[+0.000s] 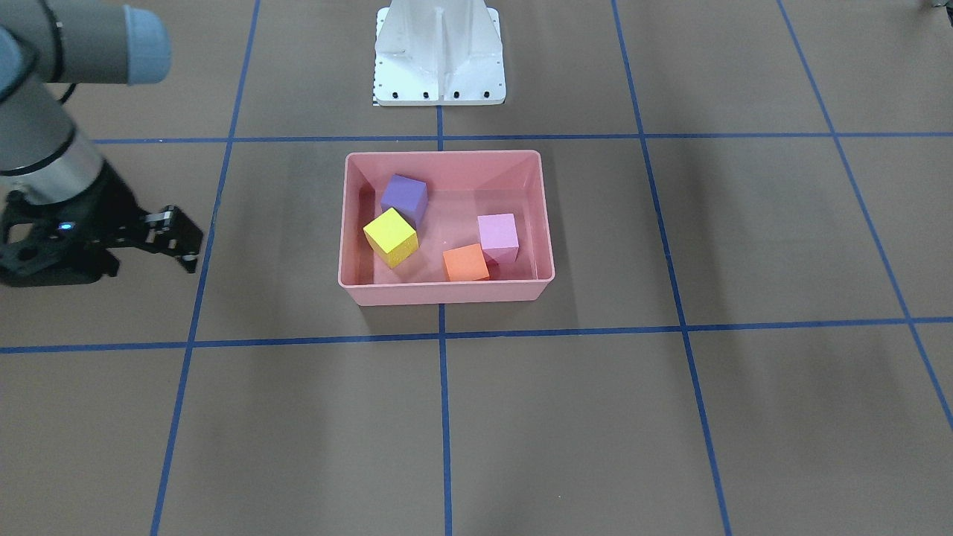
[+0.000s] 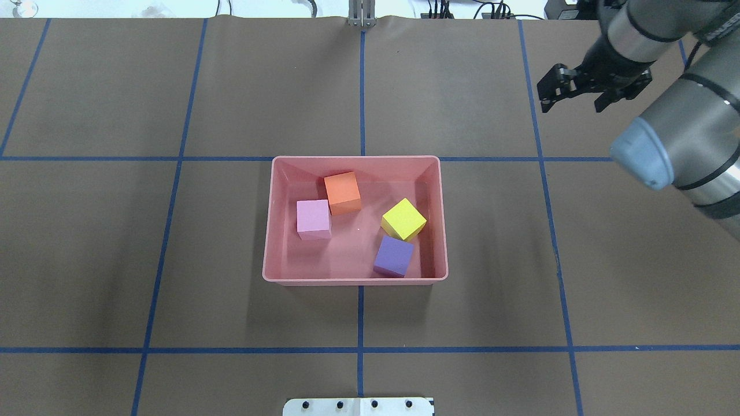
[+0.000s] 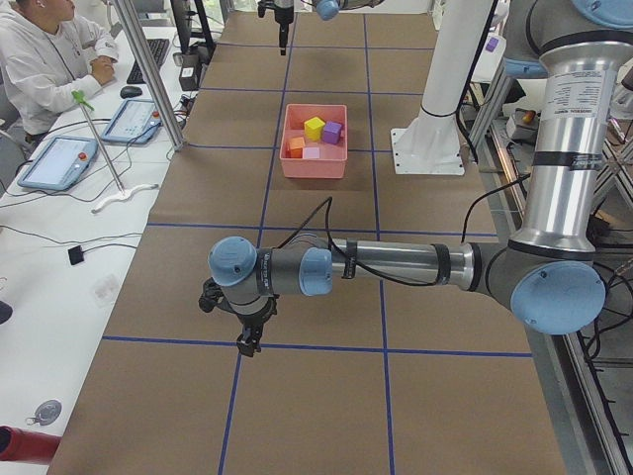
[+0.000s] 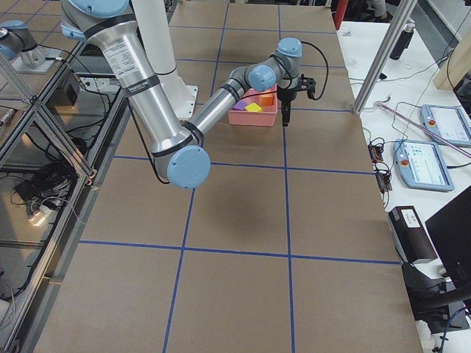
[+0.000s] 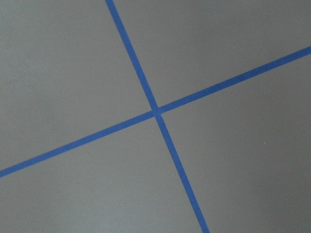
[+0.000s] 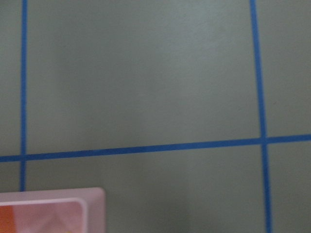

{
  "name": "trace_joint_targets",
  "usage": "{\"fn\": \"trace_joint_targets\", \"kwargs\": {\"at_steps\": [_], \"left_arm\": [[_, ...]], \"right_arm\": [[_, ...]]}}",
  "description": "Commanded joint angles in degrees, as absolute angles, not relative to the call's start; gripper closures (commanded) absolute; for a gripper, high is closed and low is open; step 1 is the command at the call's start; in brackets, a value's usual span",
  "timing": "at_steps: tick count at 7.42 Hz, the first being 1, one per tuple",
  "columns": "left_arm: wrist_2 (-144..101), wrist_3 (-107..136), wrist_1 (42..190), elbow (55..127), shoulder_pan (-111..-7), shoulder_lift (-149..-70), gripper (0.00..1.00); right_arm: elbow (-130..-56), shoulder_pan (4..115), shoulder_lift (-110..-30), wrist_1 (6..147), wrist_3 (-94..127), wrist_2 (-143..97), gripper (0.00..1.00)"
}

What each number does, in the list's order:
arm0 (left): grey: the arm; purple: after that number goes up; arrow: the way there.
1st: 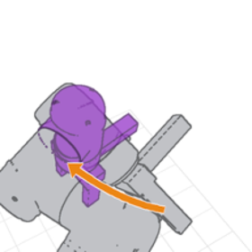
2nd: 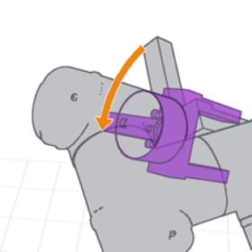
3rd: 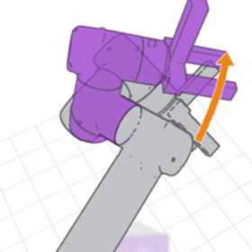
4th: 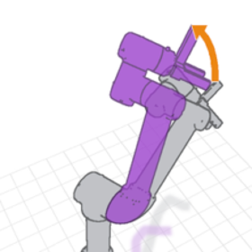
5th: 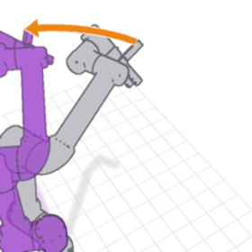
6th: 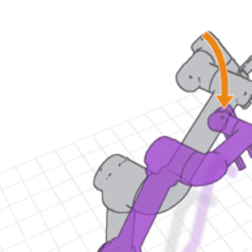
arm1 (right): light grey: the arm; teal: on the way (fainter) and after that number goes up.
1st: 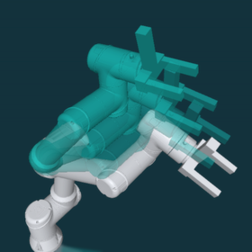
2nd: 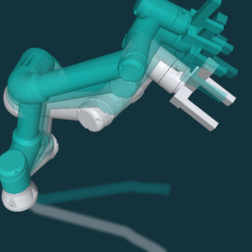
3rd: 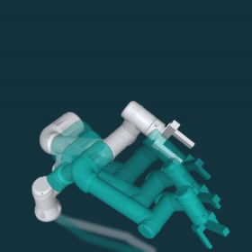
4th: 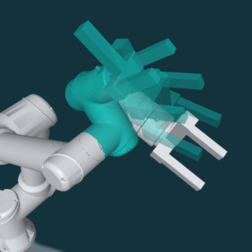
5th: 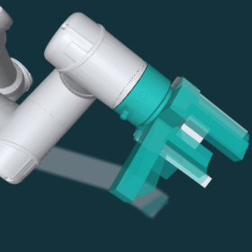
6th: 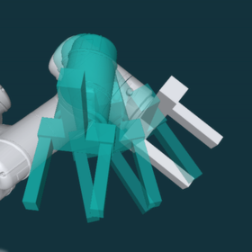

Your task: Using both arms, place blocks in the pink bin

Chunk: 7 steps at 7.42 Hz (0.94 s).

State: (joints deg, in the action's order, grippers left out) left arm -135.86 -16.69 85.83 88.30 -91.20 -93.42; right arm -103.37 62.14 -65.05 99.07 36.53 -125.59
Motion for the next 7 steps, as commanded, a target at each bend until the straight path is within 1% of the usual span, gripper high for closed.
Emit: {"fn": "trace_joint_targets", "kwargs": {"at_steps": [1,2,3,5,7], "left_arm": [[-136.32,-13.27,85.96,88.94,-96.04,-92.81,0.00],[-135.80,-13.18,85.52,90.08,-96.24,-92.99,0.00],[-135.88,-13.10,85.69,90.44,-96.15,-92.73,0.00],[-135.97,-13.53,86.22,90.88,-95.98,-92.90,0.00],[-136.05,-12.67,86.14,91.14,-95.80,-93.60,0.00]], "right_arm": [[-96.19,72.03,-68.11,99.05,16.87,-129.02,0.00],[-93.37,75.46,-69.16,99.05,10.35,-130.76,0.00],[-92.82,77.59,-71.17,98.97,5.67,-130.87,0.00],[-92.73,84.16,-78.01,98.88,-5.65,-130.96,0.00],[-92.90,89.19,-85.48,98.70,-8.88,-130.87,0.00]]}}
